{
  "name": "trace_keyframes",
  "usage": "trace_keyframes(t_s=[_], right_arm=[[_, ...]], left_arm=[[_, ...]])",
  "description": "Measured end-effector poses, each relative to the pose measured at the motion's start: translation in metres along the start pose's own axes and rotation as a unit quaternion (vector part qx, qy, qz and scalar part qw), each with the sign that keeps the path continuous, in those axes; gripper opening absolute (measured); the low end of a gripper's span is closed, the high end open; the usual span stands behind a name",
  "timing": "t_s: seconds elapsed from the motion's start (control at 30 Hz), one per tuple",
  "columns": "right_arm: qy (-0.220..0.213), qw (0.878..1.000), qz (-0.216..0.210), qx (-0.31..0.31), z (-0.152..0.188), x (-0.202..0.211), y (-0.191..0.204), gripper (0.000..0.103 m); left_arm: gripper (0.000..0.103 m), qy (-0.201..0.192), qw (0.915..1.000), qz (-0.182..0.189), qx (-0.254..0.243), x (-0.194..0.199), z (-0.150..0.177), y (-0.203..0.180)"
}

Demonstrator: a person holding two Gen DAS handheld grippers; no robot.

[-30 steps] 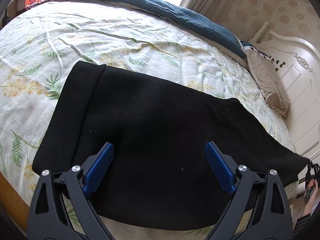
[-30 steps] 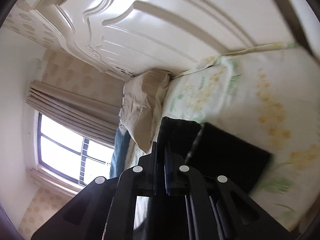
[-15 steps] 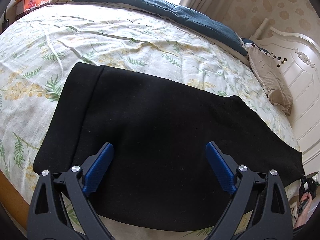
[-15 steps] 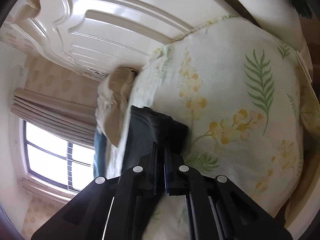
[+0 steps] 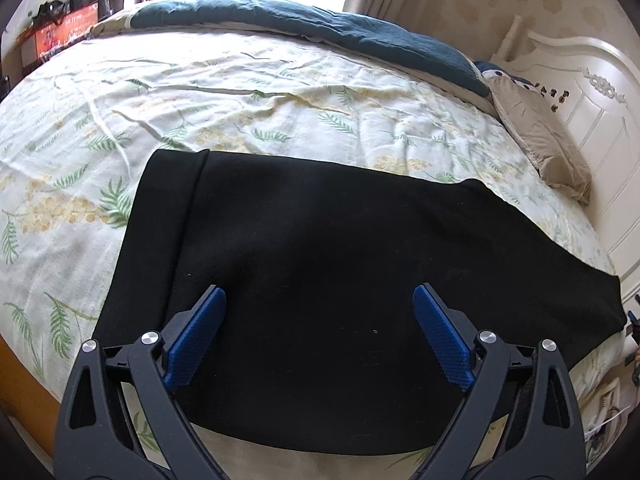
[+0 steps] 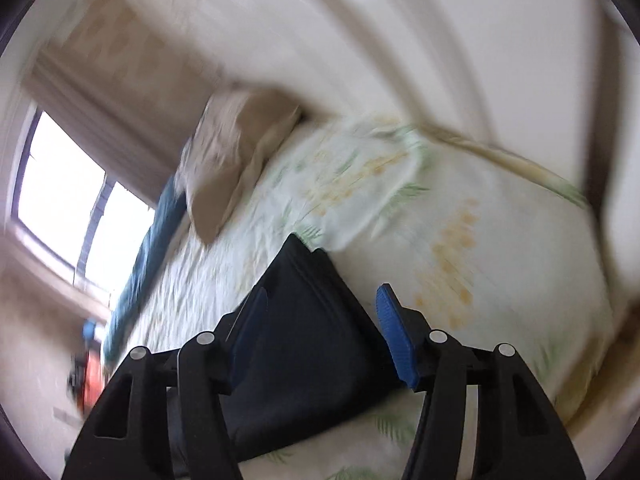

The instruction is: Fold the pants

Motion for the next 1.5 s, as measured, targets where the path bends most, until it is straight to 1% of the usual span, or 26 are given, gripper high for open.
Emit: trace_keyframes(t_s=[0.03, 0.1, 0.13, 0.17, 0.2, 0.23, 0.27, 0.3, 0.33, 0.37, 0.47, 0.57, 0.63, 0.7, 0.77, 0.83, 0.87, 0.9, 0.97, 1.03, 1.1, 1.17, 1.23, 1.33, 1.4, 1.5], right_arm=[[0.025, 1.0, -0.004, 0.009, -0.004, -0.01, 0.0, 0.057], [0.07, 0.997, 0.006, 0.019, -0.013, -0.03, -0.003, 0.057], [0.087, 0.996, -0.002, 0.021, -0.012, -0.037, 0.0, 0.057], [0.113, 0.993, -0.023, 0.019, -0.008, -0.046, 0.002, 0.059], [0.133, 0.99, -0.032, 0.022, -0.005, -0.053, 0.006, 0.059], [0.149, 0.988, -0.023, 0.039, -0.001, -0.059, 0.012, 0.057], [0.157, 0.986, -0.011, 0.053, 0.002, -0.062, 0.017, 0.052], [0.168, 0.984, 0.002, 0.064, 0.006, -0.066, 0.022, 0.032], [0.176, 0.982, 0.018, 0.07, 0.011, -0.069, 0.027, 0.019], [0.179, 0.981, 0.028, 0.068, 0.012, -0.07, 0.027, 0.019], [0.148, 0.985, 0.059, 0.067, 0.007, -0.054, 0.037, 0.018], [0.129, 0.988, 0.051, 0.067, 0.0, -0.038, 0.053, 0.018], [0.122, 0.989, 0.037, 0.069, 0.0, -0.028, 0.072, 0.018], [0.114, 0.99, 0.01, 0.077, 0.002, -0.015, 0.097, 0.018], [0.111, 0.99, -0.015, 0.091, 0.011, -0.006, 0.123, 0.018], [0.112, 0.987, -0.036, 0.11, 0.02, -0.001, 0.155, 0.018], [0.113, 0.985, -0.044, 0.125, 0.026, 0.0, 0.177, 0.018], [0.113, 0.983, -0.047, 0.135, 0.031, -0.002, 0.19, 0.018], [0.119, 0.978, -0.055, 0.164, 0.048, -0.01, 0.228, 0.018], [0.122, 0.974, -0.056, 0.184, 0.071, -0.017, 0.251, 0.018], [0.131, 0.969, -0.063, 0.202, 0.091, -0.033, 0.277, 0.018], [0.135, 0.963, -0.046, 0.227, 0.11, -0.055, 0.299, 0.018], [0.145, 0.958, -0.04, 0.246, 0.132, -0.078, 0.316, 0.018], [0.166, 0.951, -0.037, 0.26, 0.16, -0.109, 0.331, 0.018], [0.177, 0.947, -0.024, 0.266, 0.178, -0.132, 0.336, 0.018], [0.185, 0.942, 0.011, 0.28, 0.208, -0.16, 0.339, 0.018]], left_arm=[[0.094, -0.001, 1.0, 0.0, 0.001, 0.001, 0.0, 0.0], [0.094, -0.005, 1.0, 0.0, 0.002, 0.004, 0.0, 0.001], [0.094, -0.007, 1.0, -0.001, 0.003, 0.005, 0.0, 0.001], [0.094, -0.012, 0.9999, -0.003, 0.003, 0.007, 0.0, 0.003], [0.094, -0.014, 0.9999, -0.005, 0.003, 0.008, 0.0, 0.004], [0.094, -0.016, 0.9998, -0.008, 0.002, 0.009, 0.0, 0.005], [0.094, -0.017, 0.9997, -0.015, 0.002, 0.009, -0.001, 0.007], [0.094, -0.017, 0.9997, -0.018, 0.001, 0.008, -0.001, 0.009], [0.094, -0.016, 0.9997, -0.02, 0.001, 0.007, -0.001, 0.011], [0.094, -0.014, 0.9996, -0.024, 0.004, 0.005, -0.001, 0.014], [0.094, -0.007, 0.9995, -0.027, 0.012, 0.001, 0.0, 0.021], [0.094, -0.008, 0.9996, -0.025, 0.004, 0.001, 0.002, 0.022], [0.094, -0.008, 0.9996, -0.028, -0.004, 0.001, 0.004, 0.021], [0.094, -0.011, 0.9995, -0.028, -0.01, 0.001, 0.005, 0.021], [0.094, -0.016, 0.9995, -0.025, -0.009, 0.001, 0.006, 0.022], [0.094, -0.018, 0.9996, -0.021, -0.007, 0.001, 0.006, 0.022], [0.094, -0.02, 0.9996, -0.019, -0.007, 0.001, 0.006, 0.022], [0.094, -0.02, 0.9996, -0.017, -0.008, 0.001, 0.006, 0.022], [0.094, -0.022, 0.9997, -0.01, -0.008, 0.002, 0.006, 0.023], [0.094, -0.023, 0.9997, -0.004, -0.007, 0.003, 0.006, 0.023], [0.094, -0.026, 0.9996, 0.004, -0.003, 0.004, 0.006, 0.024], [0.094, -0.029, 0.9995, 0.009, 0.001, 0.005, 0.006, 0.025], [0.094, -0.031, 0.9995, 0.012, 0.003, 0.005, 0.005, 0.025], [0.094, -0.031, 0.9994, 0.014, 0.004, 0.005, 0.005, 0.025], [0.094, -0.031, 0.9994, 0.013, 0.002, 0.005, 0.005, 0.025], [0.094, -0.031, 0.9994, 0.014, 0.002, 0.005, 0.005, 0.025]])
Point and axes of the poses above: each gripper's, at about its wrist camera, not at the fingertips, and x roughly against the way its jaws point, y to its left, z to its underside, the point moved 7 cm from there along -x, roughly the way its jaws point, and after that the axes turned 14 degrees about y, right-handed, at the moved point
